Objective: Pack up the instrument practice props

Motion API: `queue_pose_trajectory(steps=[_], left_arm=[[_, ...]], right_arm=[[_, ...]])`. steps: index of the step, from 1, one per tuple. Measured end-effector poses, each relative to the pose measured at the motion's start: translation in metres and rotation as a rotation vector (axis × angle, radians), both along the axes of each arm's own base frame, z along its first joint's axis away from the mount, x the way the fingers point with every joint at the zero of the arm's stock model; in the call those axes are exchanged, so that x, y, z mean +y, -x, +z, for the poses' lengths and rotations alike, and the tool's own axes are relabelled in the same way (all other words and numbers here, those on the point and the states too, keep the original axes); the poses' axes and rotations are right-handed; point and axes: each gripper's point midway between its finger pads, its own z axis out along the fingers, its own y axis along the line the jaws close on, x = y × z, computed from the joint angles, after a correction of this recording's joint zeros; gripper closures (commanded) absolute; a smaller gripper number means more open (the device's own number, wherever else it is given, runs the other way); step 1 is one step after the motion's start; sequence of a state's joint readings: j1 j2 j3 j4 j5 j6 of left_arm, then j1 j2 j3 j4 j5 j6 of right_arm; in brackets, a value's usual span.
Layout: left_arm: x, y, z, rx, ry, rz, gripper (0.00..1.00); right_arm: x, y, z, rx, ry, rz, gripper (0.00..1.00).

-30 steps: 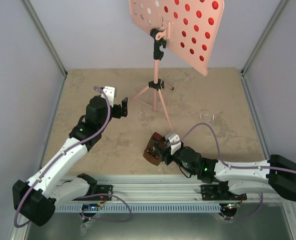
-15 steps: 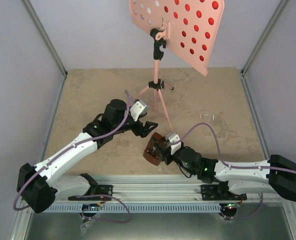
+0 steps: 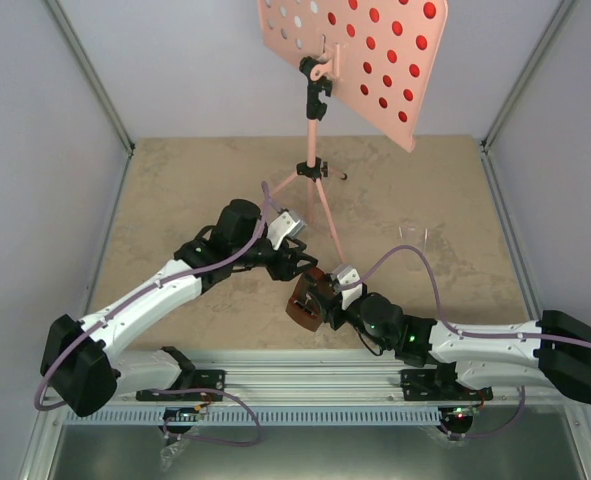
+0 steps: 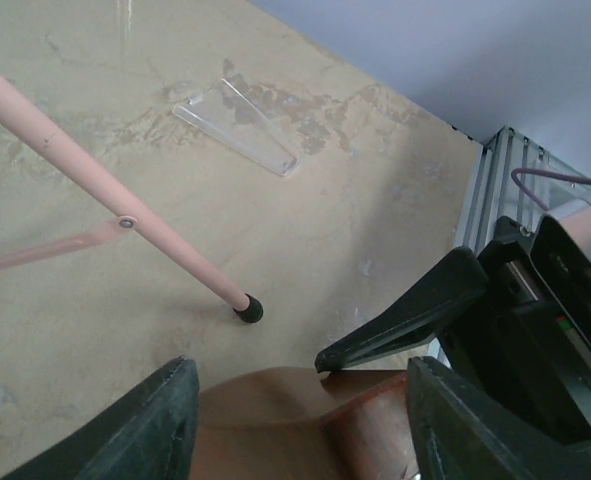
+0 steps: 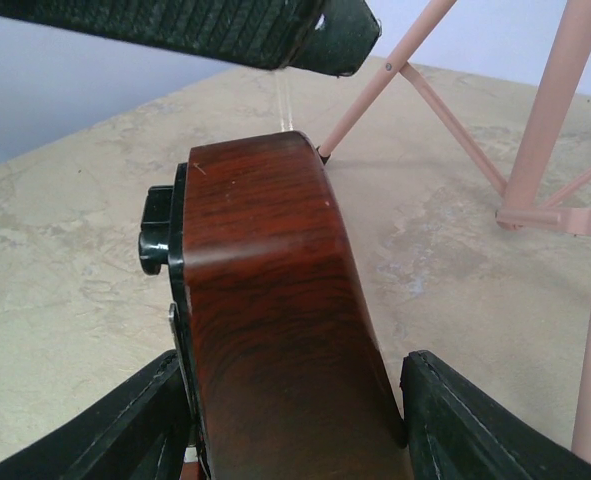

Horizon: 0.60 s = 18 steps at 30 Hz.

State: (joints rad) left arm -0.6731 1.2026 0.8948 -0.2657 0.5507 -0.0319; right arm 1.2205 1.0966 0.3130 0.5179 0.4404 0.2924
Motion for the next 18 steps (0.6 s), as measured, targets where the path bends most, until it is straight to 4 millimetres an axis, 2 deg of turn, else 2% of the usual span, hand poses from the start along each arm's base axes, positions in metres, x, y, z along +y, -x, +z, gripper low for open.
queue_pose_trajectory(steps=[6, 13, 18], left_arm=[[-0.002, 0.004, -0.002, 0.011, 0.002, -0.023, 0.54], [-0.003, 0.01, -0.014, 0.063, -0.022, -0.051, 0.64], [-0.005, 0.012, -0.014, 0.072, -0.018, -0.067, 0.69]], right_arm=[[0.0, 0.0, 0.0, 0.0, 0.0, 0.0, 0.42], [0.0, 0.0, 0.0, 0.001, 0.0, 0.0, 0.42], [0.0, 0.0, 0.0, 0.003, 0.006, 0.0, 0.41]])
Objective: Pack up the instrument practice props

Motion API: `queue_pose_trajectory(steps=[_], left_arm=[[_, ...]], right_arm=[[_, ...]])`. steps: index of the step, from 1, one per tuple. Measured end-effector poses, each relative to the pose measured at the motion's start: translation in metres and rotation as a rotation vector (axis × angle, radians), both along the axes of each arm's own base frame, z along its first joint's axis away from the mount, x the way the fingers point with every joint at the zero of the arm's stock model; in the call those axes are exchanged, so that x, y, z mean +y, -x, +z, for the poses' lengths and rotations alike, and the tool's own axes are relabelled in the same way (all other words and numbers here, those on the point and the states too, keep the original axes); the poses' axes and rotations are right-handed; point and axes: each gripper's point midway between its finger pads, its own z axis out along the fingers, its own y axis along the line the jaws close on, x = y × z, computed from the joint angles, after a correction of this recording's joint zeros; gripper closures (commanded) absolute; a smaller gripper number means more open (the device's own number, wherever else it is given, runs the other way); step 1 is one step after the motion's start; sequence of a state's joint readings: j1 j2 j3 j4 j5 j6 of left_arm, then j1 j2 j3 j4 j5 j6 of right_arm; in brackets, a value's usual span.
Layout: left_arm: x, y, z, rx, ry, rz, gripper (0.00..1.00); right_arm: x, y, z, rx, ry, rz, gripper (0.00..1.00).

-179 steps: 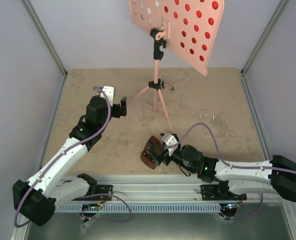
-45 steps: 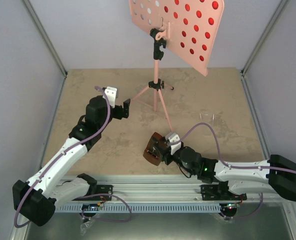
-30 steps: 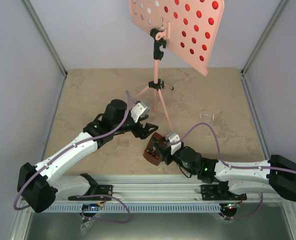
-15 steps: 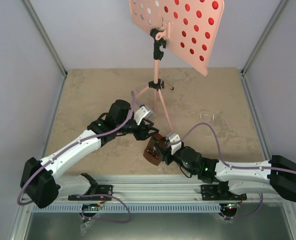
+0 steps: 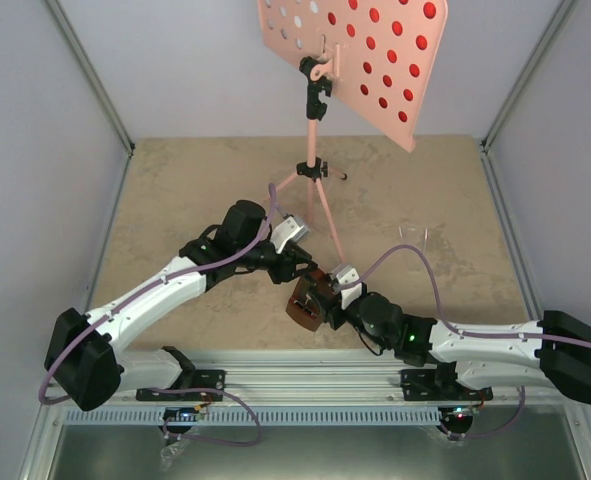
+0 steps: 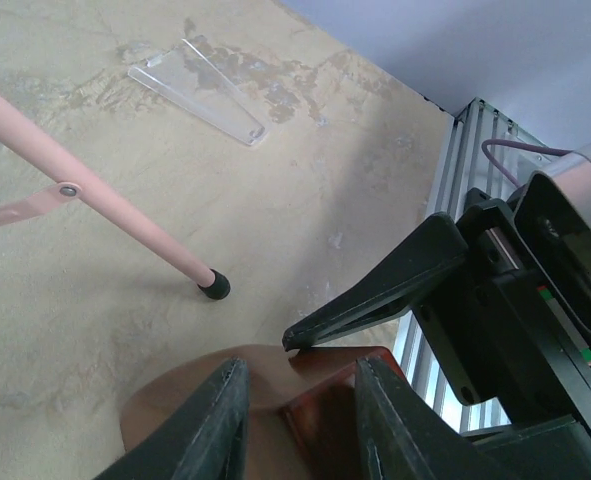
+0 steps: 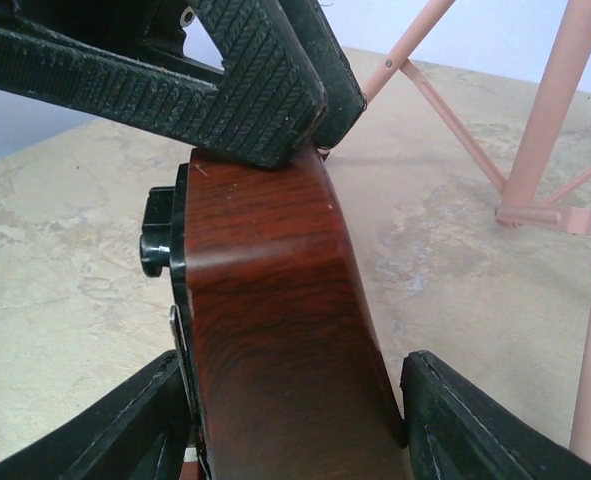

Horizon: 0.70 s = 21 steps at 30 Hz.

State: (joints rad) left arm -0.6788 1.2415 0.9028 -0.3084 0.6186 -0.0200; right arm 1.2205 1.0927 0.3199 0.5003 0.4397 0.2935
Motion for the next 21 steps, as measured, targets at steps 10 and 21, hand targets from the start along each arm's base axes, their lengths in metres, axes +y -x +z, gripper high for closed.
queue_pose_trajectory(steps=[10, 21], left_arm=[[-0.0009, 0.0016, 0.0008, 0.003, 0.005, -0.01, 0.74], [-0.0011, 0.0019, 0.0008, 0.003, 0.005, -0.011, 0.74]], right_arm=[[0.0032, -0.0024, 0.0003, 0.004, 0.016, -0.007, 0.41], [0.0058, -0.0042, 0.0005, 0.004, 0.021, -0.011, 0.4]])
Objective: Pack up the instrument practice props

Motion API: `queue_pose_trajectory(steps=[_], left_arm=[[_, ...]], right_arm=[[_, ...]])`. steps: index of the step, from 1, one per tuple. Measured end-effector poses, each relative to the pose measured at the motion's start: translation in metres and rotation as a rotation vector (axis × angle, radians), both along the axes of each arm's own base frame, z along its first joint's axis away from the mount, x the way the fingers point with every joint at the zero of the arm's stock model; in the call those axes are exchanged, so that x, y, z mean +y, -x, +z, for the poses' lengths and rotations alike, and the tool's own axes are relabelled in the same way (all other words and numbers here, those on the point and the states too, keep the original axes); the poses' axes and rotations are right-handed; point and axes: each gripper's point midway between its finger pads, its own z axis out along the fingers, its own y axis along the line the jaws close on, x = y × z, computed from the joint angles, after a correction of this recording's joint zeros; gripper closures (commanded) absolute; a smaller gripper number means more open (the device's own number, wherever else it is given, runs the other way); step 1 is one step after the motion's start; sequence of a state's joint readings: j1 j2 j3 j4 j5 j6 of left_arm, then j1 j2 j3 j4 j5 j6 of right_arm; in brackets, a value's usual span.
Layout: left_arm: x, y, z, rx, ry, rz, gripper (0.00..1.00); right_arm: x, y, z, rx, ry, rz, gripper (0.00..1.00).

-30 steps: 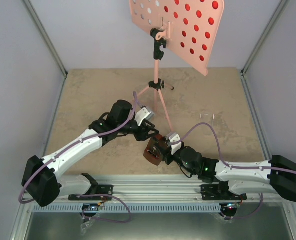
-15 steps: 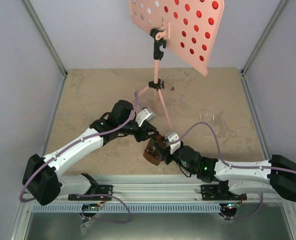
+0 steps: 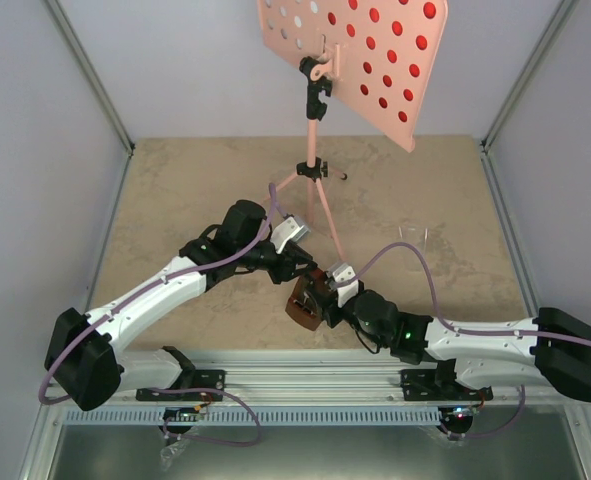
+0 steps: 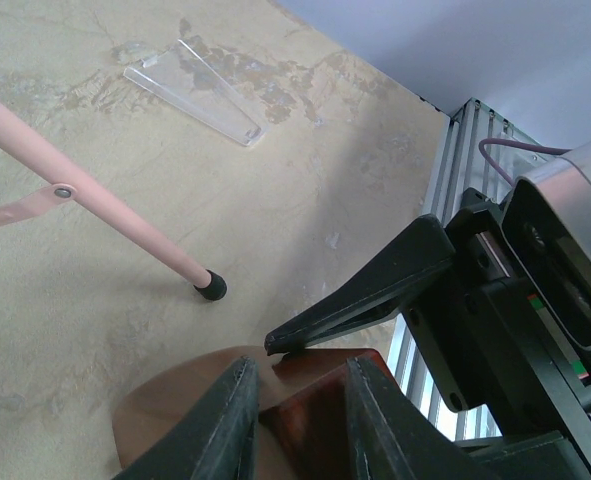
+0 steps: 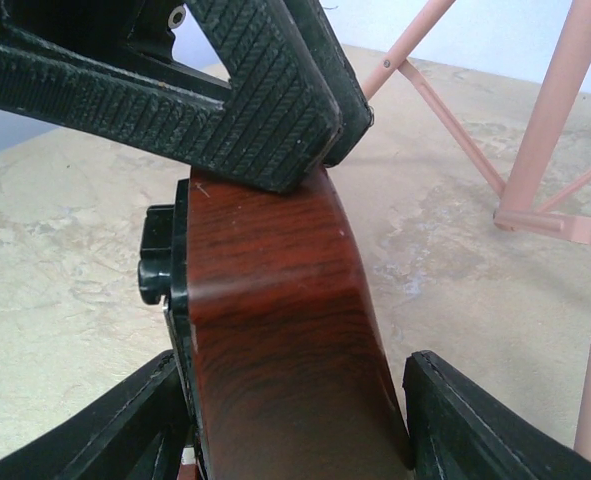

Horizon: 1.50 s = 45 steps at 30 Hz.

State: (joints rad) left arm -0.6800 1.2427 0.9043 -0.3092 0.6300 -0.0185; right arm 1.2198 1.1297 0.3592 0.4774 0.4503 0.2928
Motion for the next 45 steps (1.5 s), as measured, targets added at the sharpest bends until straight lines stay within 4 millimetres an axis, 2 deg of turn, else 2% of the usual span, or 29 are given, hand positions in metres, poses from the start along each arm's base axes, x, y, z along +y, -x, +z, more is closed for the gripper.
queue_pose_trajectory(steps=[17, 20, 23, 26, 29, 34, 40, 42, 45], left_arm=[[0.0, 0.0, 0.0, -0.001, -0.001, 0.0, 0.76], [0.0, 0.0, 0.001, 0.0, 0.0, 0.0, 0.76], [0.0, 0.0, 0.001, -0.001, -0.001, 0.001, 0.73], [0.0, -0.001, 0.0, -0.003, -0.004, 0.005, 0.66], [0.001, -0.002, -0.001, -0.007, -0.011, 0.013, 0.52], [0.005, -0.006, 0.005, -0.045, -0.017, 0.043, 0.37], [0.015, -0.008, 0.034, -0.149, 0.029, 0.099, 0.12], [0.02, -0.009, 0.044, -0.184, 0.045, 0.125, 0.08], [0.026, -0.011, 0.056, -0.221, 0.065, 0.165, 0.08]], right_arm=[[0.004, -0.002, 0.001, 0.0, 0.004, -0.003, 0.36], [0.004, -0.003, 0.001, 0.0, 0.005, -0.004, 0.31], [0.004, -0.003, 0.001, 0.001, 0.005, -0.004, 0.2], [0.005, -0.002, 0.0, -0.001, 0.01, 0.01, 0.09], [0.008, 0.002, 0.001, -0.007, 0.018, 0.041, 0.03], [0.009, 0.01, 0.006, -0.017, 0.03, 0.102, 0.02], [0.006, 0.025, 0.02, -0.027, 0.024, 0.185, 0.02], [0.001, 0.027, 0.024, -0.029, 0.019, 0.184, 0.02], [-0.011, 0.026, 0.033, -0.03, 0.007, 0.157, 0.02]])
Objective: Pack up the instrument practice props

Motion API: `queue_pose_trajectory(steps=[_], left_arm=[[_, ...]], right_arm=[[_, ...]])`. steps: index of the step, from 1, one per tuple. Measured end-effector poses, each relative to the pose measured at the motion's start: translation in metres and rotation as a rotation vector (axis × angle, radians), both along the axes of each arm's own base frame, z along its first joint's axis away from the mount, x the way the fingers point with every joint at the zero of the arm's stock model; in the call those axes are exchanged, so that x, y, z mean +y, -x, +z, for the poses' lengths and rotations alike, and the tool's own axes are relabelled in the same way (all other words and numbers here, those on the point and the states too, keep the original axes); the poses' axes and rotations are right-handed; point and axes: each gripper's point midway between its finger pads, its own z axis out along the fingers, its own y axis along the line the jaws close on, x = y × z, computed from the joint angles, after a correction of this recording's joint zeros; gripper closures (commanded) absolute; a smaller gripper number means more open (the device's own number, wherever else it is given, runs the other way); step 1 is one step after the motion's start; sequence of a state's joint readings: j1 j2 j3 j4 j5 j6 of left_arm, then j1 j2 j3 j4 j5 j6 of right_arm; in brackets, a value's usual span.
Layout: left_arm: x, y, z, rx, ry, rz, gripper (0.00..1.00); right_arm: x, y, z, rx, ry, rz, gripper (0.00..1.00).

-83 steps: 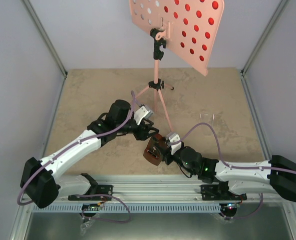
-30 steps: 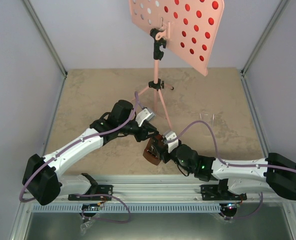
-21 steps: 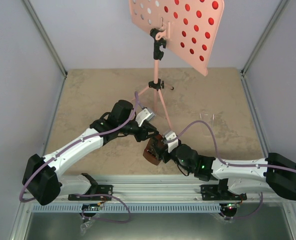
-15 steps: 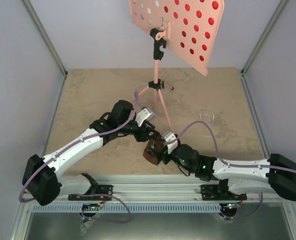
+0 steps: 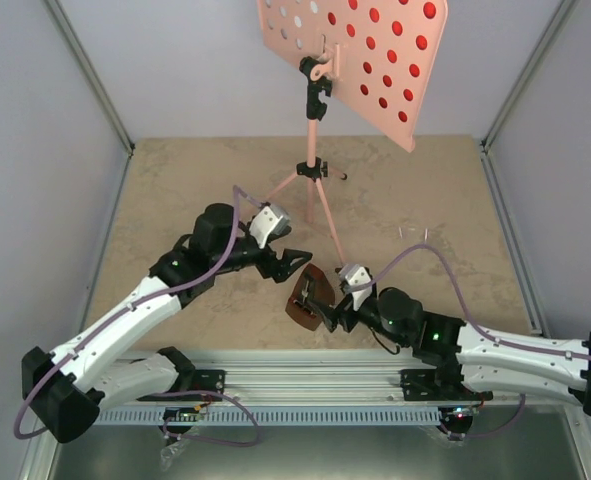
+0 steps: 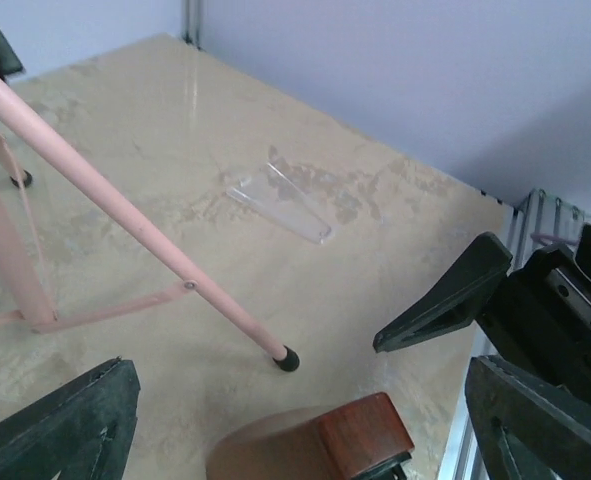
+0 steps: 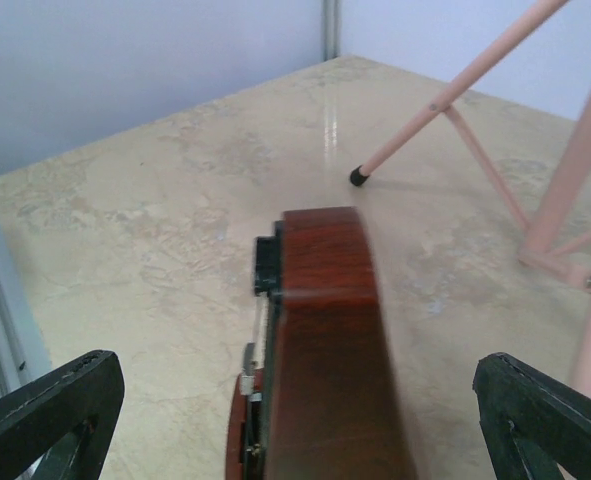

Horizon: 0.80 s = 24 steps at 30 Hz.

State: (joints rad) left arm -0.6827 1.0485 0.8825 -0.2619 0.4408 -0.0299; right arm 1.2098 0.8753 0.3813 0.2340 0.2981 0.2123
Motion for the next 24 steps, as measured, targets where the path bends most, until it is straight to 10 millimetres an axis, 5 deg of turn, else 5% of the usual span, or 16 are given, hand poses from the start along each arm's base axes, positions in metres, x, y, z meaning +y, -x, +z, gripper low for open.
queue_pose_trajectory(steps=[7, 11, 16, 20, 24], left_arm=[[0.01, 0.008, 0.037, 0.003, 0.176, 0.067, 0.09], [0.018, 0.016, 0.039, 0.059, 0.278, 0.104, 0.12], [0.018, 0.024, -0.01, 0.209, 0.365, 0.143, 0.13], [0.015, 0.038, -0.068, 0.342, 0.35, 0.144, 0.12], [0.018, 0.045, -0.089, 0.366, 0.359, 0.138, 0.14]], right_arm=[[-0.024, -0.018, 0.028, 0.007, -0.038, -0.104, 0.02], [-0.047, -0.046, 0.026, 0.056, -0.049, -0.225, 0.02], [-0.09, -0.082, -0.002, 0.181, -0.087, -0.387, 0.02], [-0.111, -0.087, -0.035, 0.289, -0.097, -0.444, 0.02], [-0.117, -0.087, -0.044, 0.333, -0.12, -0.45, 0.02]])
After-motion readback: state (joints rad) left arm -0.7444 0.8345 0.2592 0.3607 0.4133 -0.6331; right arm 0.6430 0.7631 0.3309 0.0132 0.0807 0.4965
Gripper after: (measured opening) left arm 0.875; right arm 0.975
